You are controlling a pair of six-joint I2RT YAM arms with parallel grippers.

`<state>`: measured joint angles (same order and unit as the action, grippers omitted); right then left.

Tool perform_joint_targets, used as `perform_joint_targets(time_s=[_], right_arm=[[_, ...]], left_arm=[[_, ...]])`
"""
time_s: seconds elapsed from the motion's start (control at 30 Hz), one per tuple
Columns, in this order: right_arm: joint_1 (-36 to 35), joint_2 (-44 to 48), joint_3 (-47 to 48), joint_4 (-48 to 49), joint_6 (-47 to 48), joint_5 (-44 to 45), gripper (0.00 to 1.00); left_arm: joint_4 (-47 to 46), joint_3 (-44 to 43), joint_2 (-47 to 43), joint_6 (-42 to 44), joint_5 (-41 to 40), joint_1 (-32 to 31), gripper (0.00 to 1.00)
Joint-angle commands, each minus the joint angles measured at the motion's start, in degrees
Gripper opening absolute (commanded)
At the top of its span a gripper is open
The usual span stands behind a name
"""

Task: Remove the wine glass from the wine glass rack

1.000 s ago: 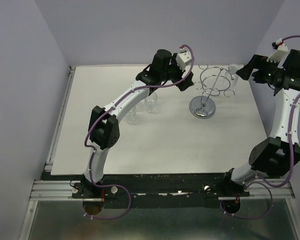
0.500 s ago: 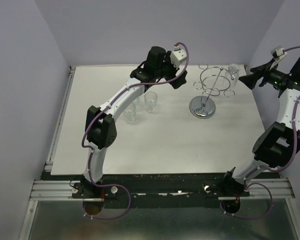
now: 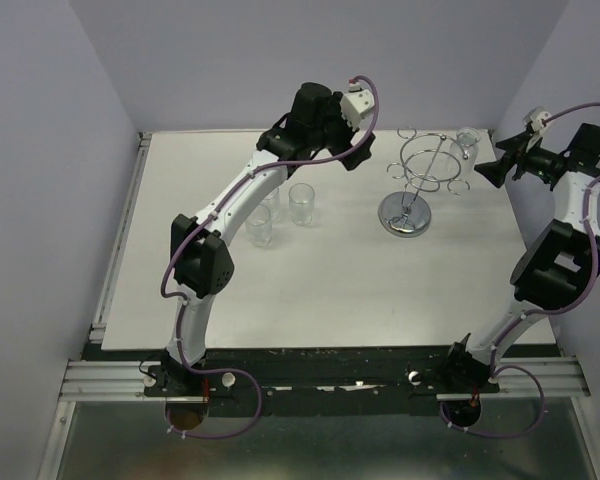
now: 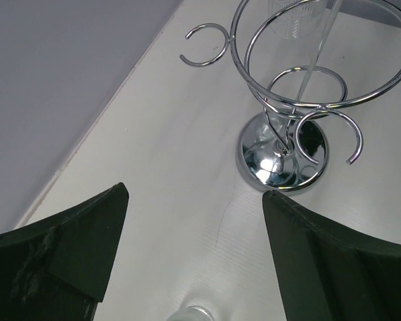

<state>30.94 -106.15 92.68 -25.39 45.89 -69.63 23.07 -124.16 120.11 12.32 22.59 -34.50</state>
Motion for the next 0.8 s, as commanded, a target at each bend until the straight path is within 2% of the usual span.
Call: perform_joint_targets(time_s=[0.0,0.37,0.77], right_arm=[[-0.4,-2.9,2.7,-0.3,5.4,-0.8,1.00],[-3.6,-9.4,6.8,0.4,6.1,-1.6,1.00],[-6.4,-12.6,8.1,3.8,3.9,-2.0,1.00]], left_arm=[[2.9,-2.2,1.6,0.7,-1.9,0.0,0.99],[4.8,-4.7,2.9,0.7,-3.4,0.0,0.99],[6.6,-4.6,2.7,1.8,-5.4,-0.9,0.99]])
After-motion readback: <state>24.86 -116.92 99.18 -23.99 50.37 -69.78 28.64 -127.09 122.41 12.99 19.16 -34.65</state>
